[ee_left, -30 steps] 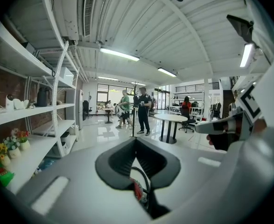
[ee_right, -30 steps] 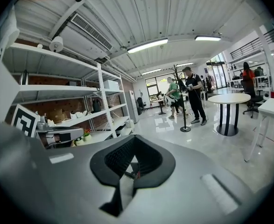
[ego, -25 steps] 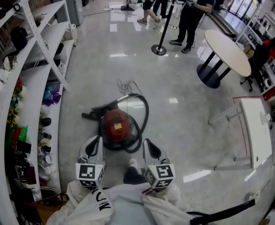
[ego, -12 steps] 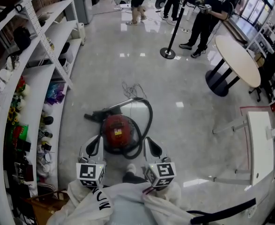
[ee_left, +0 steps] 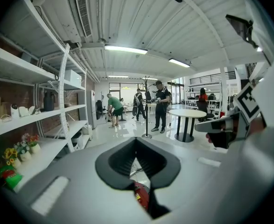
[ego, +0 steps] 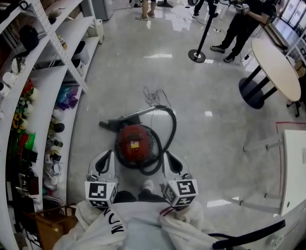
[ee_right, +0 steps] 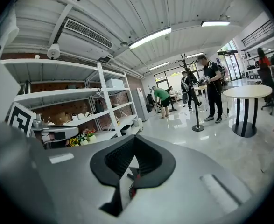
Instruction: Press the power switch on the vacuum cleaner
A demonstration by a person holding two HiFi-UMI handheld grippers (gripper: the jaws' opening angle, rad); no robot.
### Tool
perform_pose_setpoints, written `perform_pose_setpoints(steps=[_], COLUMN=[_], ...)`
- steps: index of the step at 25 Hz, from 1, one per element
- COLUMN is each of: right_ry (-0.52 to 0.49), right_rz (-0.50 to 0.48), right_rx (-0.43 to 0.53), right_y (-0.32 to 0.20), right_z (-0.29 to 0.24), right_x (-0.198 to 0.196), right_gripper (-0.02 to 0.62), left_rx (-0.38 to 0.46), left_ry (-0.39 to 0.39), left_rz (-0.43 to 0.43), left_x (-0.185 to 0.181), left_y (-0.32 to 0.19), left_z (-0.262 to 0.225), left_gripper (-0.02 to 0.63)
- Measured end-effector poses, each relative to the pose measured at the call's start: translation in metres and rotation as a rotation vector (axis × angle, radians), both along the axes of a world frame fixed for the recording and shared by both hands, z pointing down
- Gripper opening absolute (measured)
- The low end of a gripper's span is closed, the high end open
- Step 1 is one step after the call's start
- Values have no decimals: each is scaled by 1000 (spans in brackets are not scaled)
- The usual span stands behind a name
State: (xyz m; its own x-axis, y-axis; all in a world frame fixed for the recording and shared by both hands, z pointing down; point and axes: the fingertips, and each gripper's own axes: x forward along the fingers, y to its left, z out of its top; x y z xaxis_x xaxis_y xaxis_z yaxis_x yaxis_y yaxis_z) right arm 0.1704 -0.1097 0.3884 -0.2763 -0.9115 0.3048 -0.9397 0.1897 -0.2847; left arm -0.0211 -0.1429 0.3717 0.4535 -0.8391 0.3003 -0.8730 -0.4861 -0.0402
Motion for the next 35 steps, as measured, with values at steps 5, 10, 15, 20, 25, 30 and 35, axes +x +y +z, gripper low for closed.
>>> perform_pose_setpoints(steps=[5,10,15,20,25,30,35], right_ry=[-1,8,11,28,51,64,65], right_rz=[-12,-18,-23,-44,-54,-55,-50], right_rx=[-15,-36,-71,-109,-126,-140,-159], right_y=[-2,-2,-4,-14,-27,-39,-40], right_z=[6,13,27,44,59,74,85], right_x=[0,3,1,-5,-12,-16,-24], right_gripper=[0,0,0,0,0,0,0], left_rx=[-16,-30,-48,-89,-122,-141,-157], left_ry=[-9,-12,-23,-21,-21,-21,-9], left_rz=[-16,-9,-6,-13,-23,-18,-6], left_x=[-4,0,0,-6,-17,-20,-18], left_y=[0,0,-3,-7,-14,-25,-31], left_z=[6,13,23,44,68,88,104], left_gripper=[0,0,0,0,0,0,0])
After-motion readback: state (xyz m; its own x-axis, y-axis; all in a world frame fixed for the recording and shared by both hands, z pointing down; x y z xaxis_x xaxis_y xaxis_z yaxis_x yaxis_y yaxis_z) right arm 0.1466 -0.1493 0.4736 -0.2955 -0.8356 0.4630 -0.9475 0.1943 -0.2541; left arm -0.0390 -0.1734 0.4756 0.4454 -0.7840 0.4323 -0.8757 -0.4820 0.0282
